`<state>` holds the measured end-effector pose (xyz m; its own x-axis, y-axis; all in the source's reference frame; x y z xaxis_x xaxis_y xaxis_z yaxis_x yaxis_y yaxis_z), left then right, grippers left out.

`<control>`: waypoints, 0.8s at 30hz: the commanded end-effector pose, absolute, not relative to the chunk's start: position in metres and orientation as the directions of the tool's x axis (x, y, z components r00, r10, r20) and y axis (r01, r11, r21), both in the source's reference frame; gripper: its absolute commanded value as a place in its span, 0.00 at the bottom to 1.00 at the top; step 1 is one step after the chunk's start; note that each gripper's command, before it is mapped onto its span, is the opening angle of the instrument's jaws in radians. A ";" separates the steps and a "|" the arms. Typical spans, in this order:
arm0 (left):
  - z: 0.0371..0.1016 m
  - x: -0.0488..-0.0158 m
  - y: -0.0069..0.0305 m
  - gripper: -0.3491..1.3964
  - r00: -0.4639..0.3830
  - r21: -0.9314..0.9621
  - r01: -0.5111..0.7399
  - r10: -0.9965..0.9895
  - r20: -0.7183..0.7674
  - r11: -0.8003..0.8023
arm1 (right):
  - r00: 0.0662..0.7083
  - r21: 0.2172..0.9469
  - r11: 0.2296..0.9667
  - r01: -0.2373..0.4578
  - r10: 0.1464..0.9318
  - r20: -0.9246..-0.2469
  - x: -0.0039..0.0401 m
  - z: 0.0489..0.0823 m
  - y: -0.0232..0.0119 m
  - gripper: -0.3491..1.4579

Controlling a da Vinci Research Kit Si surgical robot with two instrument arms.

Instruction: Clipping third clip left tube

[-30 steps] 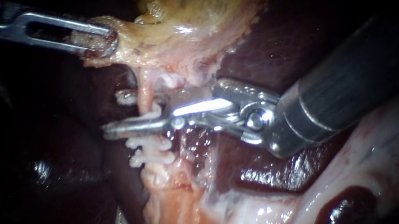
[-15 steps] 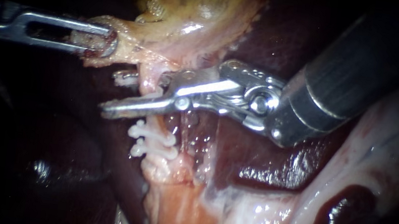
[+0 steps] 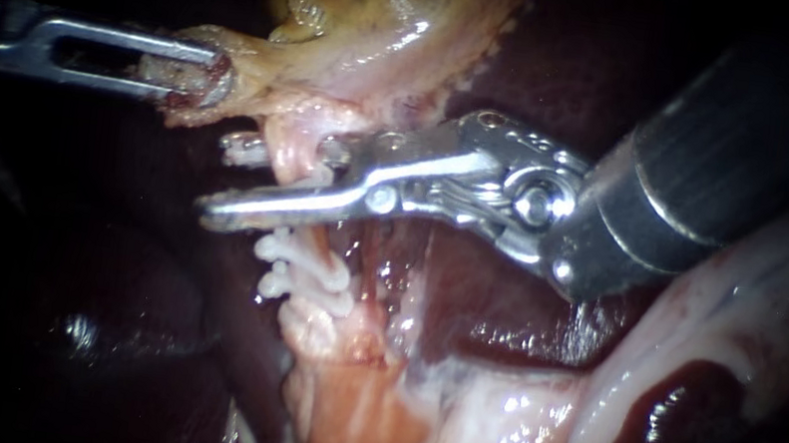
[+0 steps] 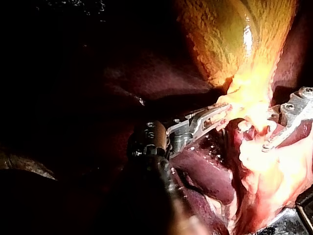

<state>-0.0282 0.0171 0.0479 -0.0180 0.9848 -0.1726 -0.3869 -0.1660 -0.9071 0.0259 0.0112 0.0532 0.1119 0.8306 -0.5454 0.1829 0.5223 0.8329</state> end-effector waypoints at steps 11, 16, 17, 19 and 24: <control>0.0479 -0.0282 0.0172 0.00 -0.018 -0.908 -0.386 0.985 -0.172 -0.166 | 0.157 0.869 0.439 0.230 0.864 -0.478 0.0255 0.0532 0.0112 0.36; 0.0479 -0.0282 0.0172 0.00 -0.018 -0.908 -0.386 0.985 -0.172 -0.166 | 0.167 0.878 0.417 0.236 0.872 -0.459 0.0255 0.0533 0.0111 0.25; 0.0479 -0.0282 0.0172 0.00 -0.018 -0.908 -0.386 0.985 -0.172 -0.166 | 0.170 0.877 0.416 0.241 0.871 -0.460 0.0255 0.0533 0.0111 0.22; 0.0479 -0.0282 0.0172 0.00 -0.018 -0.908 -0.386 0.985 -0.172 -0.166 | 0.171 0.876 0.416 0.244 0.871 -0.461 0.0254 0.0534 0.0111 0.17; 0.0479 -0.0282 0.0172 0.00 -0.018 -0.908 -0.386 0.985 -0.172 -0.166 | 0.171 0.876 0.416 0.243 0.871 -0.461 0.0252 0.0533 0.0110 0.00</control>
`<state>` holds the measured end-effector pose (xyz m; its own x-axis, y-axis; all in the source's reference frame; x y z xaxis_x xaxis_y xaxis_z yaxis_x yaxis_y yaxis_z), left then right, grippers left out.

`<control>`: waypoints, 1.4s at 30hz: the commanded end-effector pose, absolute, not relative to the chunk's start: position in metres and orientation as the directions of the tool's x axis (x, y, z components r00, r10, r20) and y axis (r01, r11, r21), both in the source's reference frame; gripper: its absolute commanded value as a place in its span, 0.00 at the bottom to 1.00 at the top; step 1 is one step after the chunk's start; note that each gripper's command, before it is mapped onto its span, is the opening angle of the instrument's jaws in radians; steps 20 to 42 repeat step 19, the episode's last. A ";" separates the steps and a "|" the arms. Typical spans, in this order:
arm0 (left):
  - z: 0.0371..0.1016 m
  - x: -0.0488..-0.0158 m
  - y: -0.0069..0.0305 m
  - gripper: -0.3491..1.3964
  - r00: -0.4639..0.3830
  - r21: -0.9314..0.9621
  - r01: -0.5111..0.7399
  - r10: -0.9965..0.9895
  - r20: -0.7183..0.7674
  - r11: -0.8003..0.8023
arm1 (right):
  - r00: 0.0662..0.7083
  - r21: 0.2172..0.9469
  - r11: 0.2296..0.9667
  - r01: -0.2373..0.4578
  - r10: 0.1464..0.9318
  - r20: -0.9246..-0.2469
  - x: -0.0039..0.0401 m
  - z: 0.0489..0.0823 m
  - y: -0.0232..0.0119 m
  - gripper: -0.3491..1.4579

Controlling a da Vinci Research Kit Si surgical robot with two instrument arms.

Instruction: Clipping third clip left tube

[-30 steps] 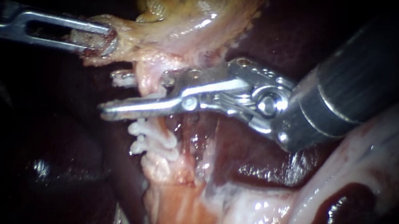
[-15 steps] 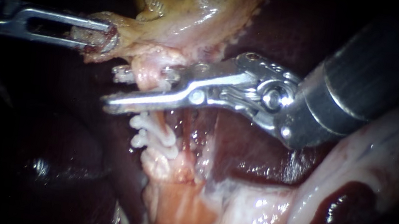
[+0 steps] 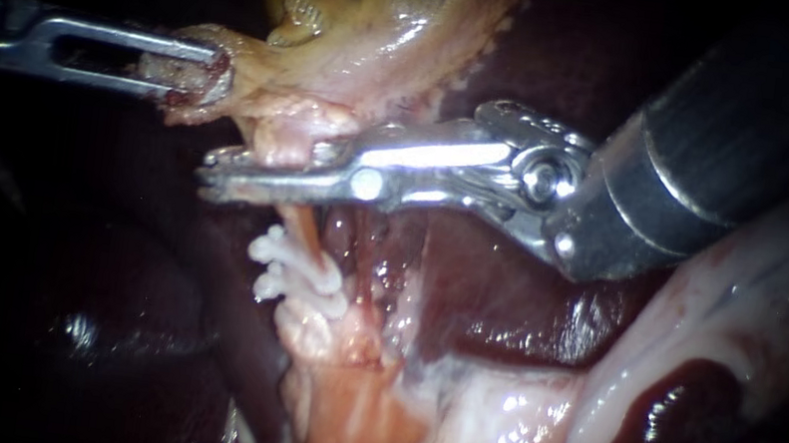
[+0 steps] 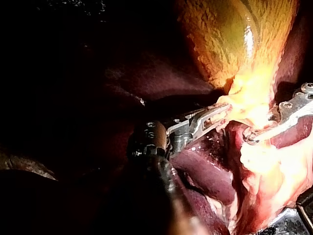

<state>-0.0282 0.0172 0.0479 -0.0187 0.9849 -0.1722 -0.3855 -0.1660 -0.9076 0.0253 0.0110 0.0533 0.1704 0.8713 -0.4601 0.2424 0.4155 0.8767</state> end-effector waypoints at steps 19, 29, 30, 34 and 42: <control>0.0479 -0.0283 0.0172 0.00 -0.018 -0.908 -0.386 0.985 -0.172 -0.166 | 0.172 0.880 0.420 0.221 0.872 -0.459 0.0244 0.0533 0.0113 0.00; 0.0479 -0.0283 0.0172 0.00 -0.018 -0.908 -0.386 0.985 -0.172 -0.166 | 0.172 0.880 0.420 0.221 0.872 -0.459 0.0244 0.0533 0.0113 0.00; 0.0479 -0.0283 0.0172 0.00 -0.018 -0.908 -0.386 0.985 -0.172 -0.166 | 0.172 0.880 0.420 0.221 0.872 -0.459 0.0244 0.0533 0.0113 0.00; 0.0479 -0.0283 0.0172 0.00 -0.018 -0.908 -0.386 0.985 -0.172 -0.166 | 0.172 0.880 0.420 0.221 0.872 -0.459 0.0244 0.0533 0.0113 0.00; 0.0479 -0.0283 0.0172 0.00 -0.018 -0.908 -0.386 0.985 -0.172 -0.166 | 0.172 0.880 0.420 0.221 0.872 -0.459 0.0244 0.0533 0.0113 0.00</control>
